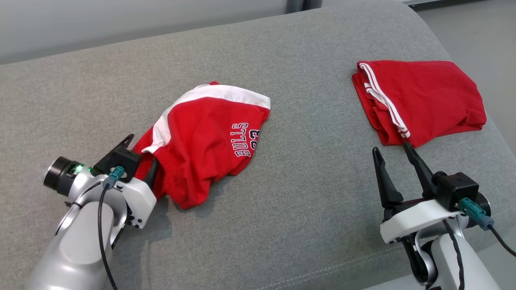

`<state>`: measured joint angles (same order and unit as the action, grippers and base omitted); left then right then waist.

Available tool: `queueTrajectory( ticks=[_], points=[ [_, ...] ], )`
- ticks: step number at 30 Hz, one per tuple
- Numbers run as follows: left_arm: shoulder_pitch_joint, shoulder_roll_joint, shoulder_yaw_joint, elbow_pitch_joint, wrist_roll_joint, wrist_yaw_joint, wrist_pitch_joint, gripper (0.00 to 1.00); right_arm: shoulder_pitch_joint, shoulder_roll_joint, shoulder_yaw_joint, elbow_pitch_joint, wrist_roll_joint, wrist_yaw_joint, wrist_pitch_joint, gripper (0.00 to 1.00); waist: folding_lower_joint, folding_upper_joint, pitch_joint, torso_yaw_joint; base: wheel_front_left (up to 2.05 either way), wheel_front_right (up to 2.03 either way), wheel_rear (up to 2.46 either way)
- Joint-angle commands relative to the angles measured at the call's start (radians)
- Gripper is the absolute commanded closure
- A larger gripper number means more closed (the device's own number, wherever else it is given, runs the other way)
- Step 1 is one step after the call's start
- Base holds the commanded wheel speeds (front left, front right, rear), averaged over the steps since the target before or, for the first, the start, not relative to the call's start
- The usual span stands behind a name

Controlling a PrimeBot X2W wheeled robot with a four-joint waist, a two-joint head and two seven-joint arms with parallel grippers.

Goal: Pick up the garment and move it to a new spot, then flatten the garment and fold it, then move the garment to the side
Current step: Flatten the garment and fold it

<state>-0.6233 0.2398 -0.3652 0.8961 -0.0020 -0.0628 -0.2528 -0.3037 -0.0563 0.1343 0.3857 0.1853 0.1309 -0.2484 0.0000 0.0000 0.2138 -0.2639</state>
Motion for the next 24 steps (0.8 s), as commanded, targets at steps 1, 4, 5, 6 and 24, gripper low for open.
queueTrajectory(
  ticks=[1,4,5,6,24],
  points=[
    [-0.032,0.035,0.018,-0.049,0.005,-0.004,-0.009,0.00,-0.028,0.004,0.013,-0.032,0.007,0.000,-0.013,0.00,0.0000,0.0000,0.005,-0.001,0.00,0.00,0.00],
    [-0.025,0.040,0.004,-0.102,0.010,-0.006,-0.009,1.00,-0.031,0.005,0.008,-0.033,0.006,0.000,-0.013,0.00,0.0000,0.0000,0.009,0.003,0.00,0.00,0.00],
    [-0.022,0.040,0.002,-0.117,0.006,-0.008,-0.009,1.00,-0.032,0.005,0.006,-0.034,0.005,0.000,-0.013,0.00,0.0000,0.0000,0.010,0.005,0.00,0.00,0.00],
    [-0.020,0.042,-0.003,-0.129,0.006,-0.011,-0.009,1.00,-0.032,0.005,0.004,-0.034,0.004,0.000,-0.013,0.00,0.0000,0.0000,0.010,0.009,0.00,0.00,0.00],
    [-0.199,0.186,-0.019,-0.376,-0.015,-0.060,-0.009,1.00,-0.043,0.006,-0.004,-0.029,0.009,0.000,-0.013,0.00,0.0000,0.0000,-0.025,0.106,0.00,0.00,0.00]
  ],
)
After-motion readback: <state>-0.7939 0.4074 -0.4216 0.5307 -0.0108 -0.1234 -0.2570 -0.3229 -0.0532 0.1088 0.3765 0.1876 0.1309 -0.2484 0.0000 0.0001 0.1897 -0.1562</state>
